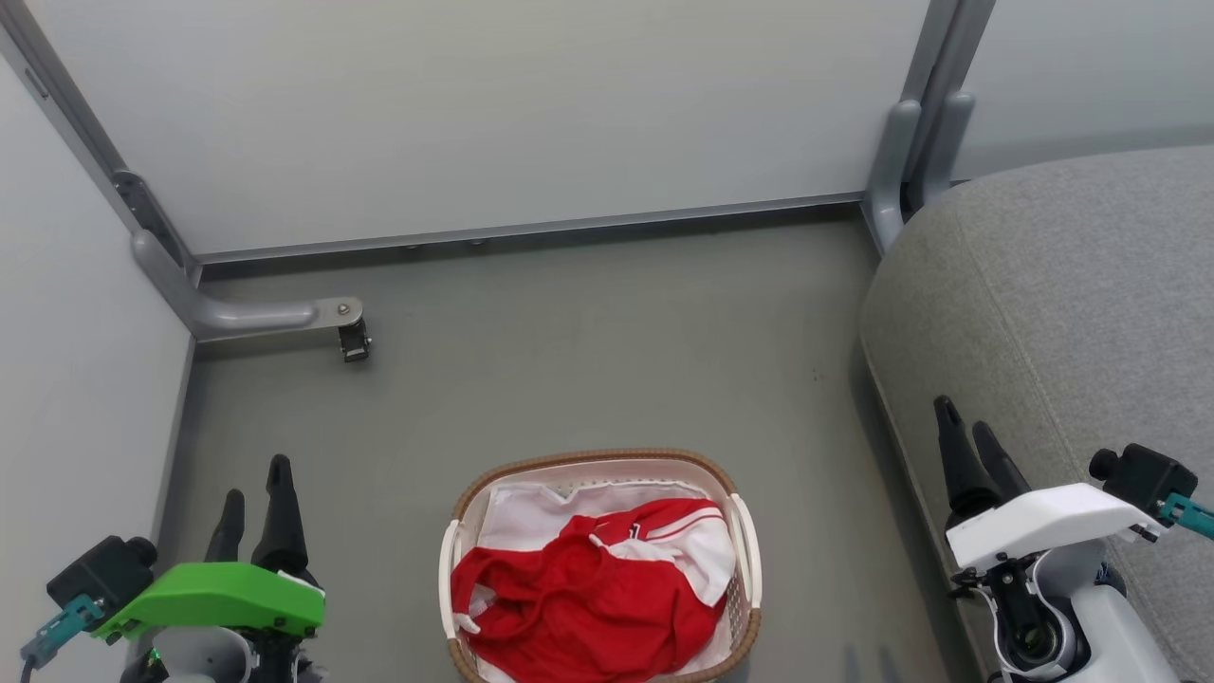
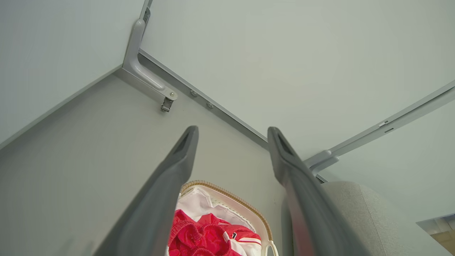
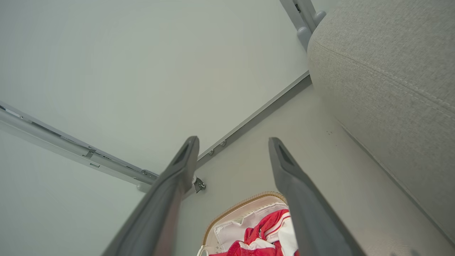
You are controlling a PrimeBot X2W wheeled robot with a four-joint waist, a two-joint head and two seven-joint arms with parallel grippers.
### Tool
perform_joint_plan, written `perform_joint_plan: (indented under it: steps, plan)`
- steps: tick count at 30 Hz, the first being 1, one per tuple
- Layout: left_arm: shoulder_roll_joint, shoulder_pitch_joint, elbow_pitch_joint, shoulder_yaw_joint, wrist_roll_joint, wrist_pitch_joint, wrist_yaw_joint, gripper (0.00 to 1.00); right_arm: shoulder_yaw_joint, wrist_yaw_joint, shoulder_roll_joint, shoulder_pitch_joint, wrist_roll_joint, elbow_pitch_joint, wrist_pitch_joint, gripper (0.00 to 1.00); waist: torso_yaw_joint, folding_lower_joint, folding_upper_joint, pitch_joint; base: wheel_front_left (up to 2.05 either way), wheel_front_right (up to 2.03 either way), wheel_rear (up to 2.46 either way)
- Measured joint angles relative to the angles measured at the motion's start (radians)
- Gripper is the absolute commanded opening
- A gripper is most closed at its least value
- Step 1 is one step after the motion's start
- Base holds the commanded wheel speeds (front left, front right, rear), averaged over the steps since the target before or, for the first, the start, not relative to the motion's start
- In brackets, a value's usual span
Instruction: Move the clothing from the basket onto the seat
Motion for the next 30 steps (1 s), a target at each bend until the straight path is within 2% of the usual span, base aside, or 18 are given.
perform_joint_plan:
  steps: [1, 3, 5, 30]
  plan:
    - [0.006, -0.002, 0.006, -0.010, 0.056, -0.011, 0.011, 1.00, 0.005, 0.000, 0.000, -0.006, -0.057, 0.010, -0.011, 1.00, 0.002, 0.0000, 0.0000, 0.001, 0.00, 0.00, 0.00]
    - [0.010, -0.002, 0.007, -0.020, 0.089, -0.019, 0.017, 1.00, 0.007, 0.000, 0.000, -0.014, -0.096, 0.019, -0.019, 1.00, 0.004, 0.0000, 0.0000, 0.002, 0.00, 0.00, 0.00]
    - [0.010, -0.002, 0.007, -0.020, 0.089, -0.019, 0.017, 1.00, 0.007, 0.000, 0.000, -0.014, -0.096, 0.019, -0.019, 1.00, 0.004, 0.0000, 0.0000, 0.002, 0.00, 0.00, 0.00]
    - [0.030, 0.001, -0.016, -0.068, 0.381, -0.092, 0.072, 1.00, 0.007, 0.000, 0.003, -0.036, -0.437, 0.066, -0.092, 1.00, 0.006, 0.0000, 0.0000, 0.013, 0.00, 0.00, 0.00]
